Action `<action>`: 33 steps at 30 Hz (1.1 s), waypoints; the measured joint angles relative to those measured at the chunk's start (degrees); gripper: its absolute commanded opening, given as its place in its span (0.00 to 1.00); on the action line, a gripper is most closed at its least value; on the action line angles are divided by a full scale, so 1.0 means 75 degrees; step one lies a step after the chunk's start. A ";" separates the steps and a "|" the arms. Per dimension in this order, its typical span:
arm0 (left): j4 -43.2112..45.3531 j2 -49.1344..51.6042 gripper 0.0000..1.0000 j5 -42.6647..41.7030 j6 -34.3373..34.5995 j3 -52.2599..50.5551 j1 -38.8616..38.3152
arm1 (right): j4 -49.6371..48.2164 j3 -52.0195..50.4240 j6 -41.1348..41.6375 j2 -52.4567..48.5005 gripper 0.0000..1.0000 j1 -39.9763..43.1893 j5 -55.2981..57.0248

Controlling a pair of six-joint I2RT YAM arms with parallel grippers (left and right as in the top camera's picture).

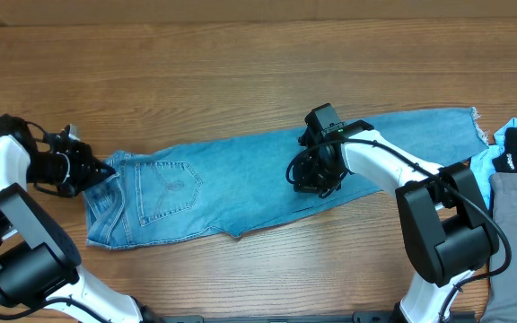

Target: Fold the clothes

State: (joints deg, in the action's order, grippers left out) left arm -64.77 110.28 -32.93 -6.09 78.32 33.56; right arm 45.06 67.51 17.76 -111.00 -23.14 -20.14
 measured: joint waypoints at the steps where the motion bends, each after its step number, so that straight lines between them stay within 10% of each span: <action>1: -0.0332 0.0000 0.04 -0.0017 -0.0017 0.0143 0.0067 | 0.0003 0.0000 0.0000 0.0000 0.11 0.0000 0.0000; 6: -0.1769 -0.0003 0.06 0.0000 -0.0058 0.0886 0.0458 | 0.0012 0.0000 -0.0003 0.0000 0.11 0.0000 0.0006; 9: -0.2127 -0.0015 0.30 0.0169 -0.0073 0.0976 0.0615 | 0.0020 0.0000 0.0000 0.0000 0.22 0.0000 -0.0003; 18: -0.2463 -0.0017 0.30 0.0874 -0.0041 0.0831 0.0647 | 0.0143 0.0079 0.0009 0.0017 0.38 -0.0035 -0.0195; 33: -0.1416 -0.3273 0.51 0.1026 0.0160 0.1186 0.0647 | -0.1241 0.0032 0.0117 0.0038 0.05 -0.0085 -0.2250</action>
State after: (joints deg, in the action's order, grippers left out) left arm -75.40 85.73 -25.23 -4.89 87.22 38.41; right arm 35.75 67.75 18.63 -110.72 -23.77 -37.01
